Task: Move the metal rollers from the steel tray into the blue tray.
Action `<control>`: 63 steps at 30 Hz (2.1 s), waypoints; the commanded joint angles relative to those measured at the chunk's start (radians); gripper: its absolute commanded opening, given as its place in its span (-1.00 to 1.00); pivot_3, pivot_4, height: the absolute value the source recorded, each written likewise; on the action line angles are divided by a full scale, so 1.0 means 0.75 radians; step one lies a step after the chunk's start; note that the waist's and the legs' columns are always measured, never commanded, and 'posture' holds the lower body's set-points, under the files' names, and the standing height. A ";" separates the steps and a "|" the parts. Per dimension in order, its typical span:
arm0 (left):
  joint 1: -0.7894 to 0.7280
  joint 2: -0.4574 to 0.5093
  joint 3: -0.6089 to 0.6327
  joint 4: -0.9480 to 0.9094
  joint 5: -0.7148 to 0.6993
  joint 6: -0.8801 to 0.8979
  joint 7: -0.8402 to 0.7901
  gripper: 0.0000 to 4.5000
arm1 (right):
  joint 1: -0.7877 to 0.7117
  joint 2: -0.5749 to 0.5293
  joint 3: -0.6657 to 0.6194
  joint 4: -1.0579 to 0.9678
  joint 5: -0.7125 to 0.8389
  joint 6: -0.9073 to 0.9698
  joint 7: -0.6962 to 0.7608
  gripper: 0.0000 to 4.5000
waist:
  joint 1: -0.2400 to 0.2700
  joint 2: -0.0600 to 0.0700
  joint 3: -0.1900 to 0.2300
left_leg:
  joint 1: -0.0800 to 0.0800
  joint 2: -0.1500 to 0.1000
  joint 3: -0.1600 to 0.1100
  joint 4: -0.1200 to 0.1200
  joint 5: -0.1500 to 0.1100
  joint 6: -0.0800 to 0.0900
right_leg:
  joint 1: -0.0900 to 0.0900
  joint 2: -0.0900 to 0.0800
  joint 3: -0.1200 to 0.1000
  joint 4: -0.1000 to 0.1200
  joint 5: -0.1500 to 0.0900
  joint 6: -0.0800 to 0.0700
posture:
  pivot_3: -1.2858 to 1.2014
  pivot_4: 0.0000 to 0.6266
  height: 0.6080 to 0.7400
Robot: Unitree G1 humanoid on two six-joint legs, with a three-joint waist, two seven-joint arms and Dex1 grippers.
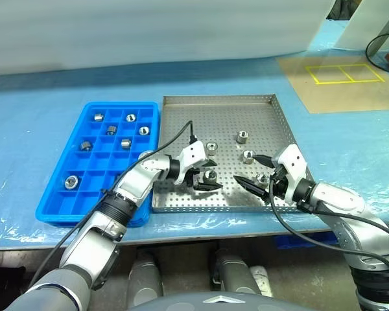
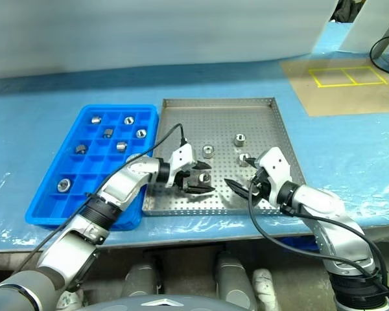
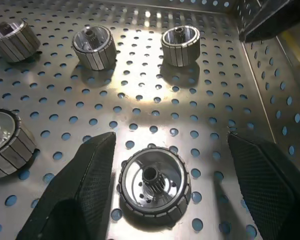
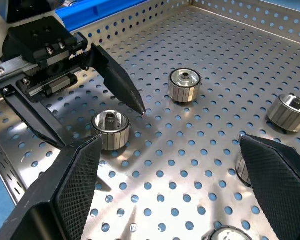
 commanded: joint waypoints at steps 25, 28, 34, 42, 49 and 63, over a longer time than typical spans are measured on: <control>0.089 -0.083 0.228 -0.332 -0.006 0.349 0.377 -0.23 | -0.165 -0.008 0.109 0.089 0.011 -0.073 0.039 1.00 | -0.023 0.000 0.000 | -0.001 0.000 0.000 0.001 -0.001 0.002 | 0.001 0.000 -0.001 -0.001 0.000 0.000 | -0.23 -0.52 1.00; 0.139 -0.108 0.334 -0.467 -0.012 0.450 0.555 -0.23 | -0.246 0.007 0.171 0.174 0.002 -0.111 0.085 1.00 | -0.016 0.000 0.000 | -0.001 0.000 0.000 0.002 -0.001 0.002 | 0.001 0.000 -0.001 0.000 0.000 0.000 | -0.17 -0.52 1.00; 0.250 -0.128 0.509 -0.631 0.011 0.509 0.862 -0.23 | -0.410 0.049 0.285 0.372 -0.034 -0.208 0.196 1.00 | 0.016 0.000 0.000 | -0.002 0.001 -0.002 0.001 -0.001 0.002 | 0.000 0.000 -0.003 -0.001 0.000 0.000 | -0.05 -0.52 1.00; 0.367 -0.191 0.723 -0.842 0.030 0.567 1.235 -0.23 | -0.606 0.132 0.407 0.639 -0.085 -0.341 0.358 1.00 | 0.081 -0.001 0.001 | -0.005 0.001 -0.004 0.001 -0.001 0.002 | -0.001 -0.001 -0.006 0.000 0.000 -0.001 | 0.10 -0.52 1.00; 0.433 -0.203 0.808 -0.972 0.024 0.611 1.373 -0.23 | -0.708 0.200 0.455 0.803 -0.127 -0.429 0.458 1.00 | 0.154 -0.002 0.001 | -0.007 0.001 -0.005 0.001 -0.001 0.002 | -0.002 -0.002 -0.007 0.000 0.000 -0.001 | 0.18 -0.52 1.00; 0.518 -0.204 0.837 -0.953 -0.007 0.616 1.431 -0.23 | -0.731 0.234 0.445 0.859 -0.162 -0.456 0.515 1.00 | 0.199 -0.002 0.001 | -0.009 0.001 -0.005 0.001 -0.001 0.001 | -0.004 -0.002 -0.008 0.000 0.000 -0.001 | 0.19 -0.52 1.00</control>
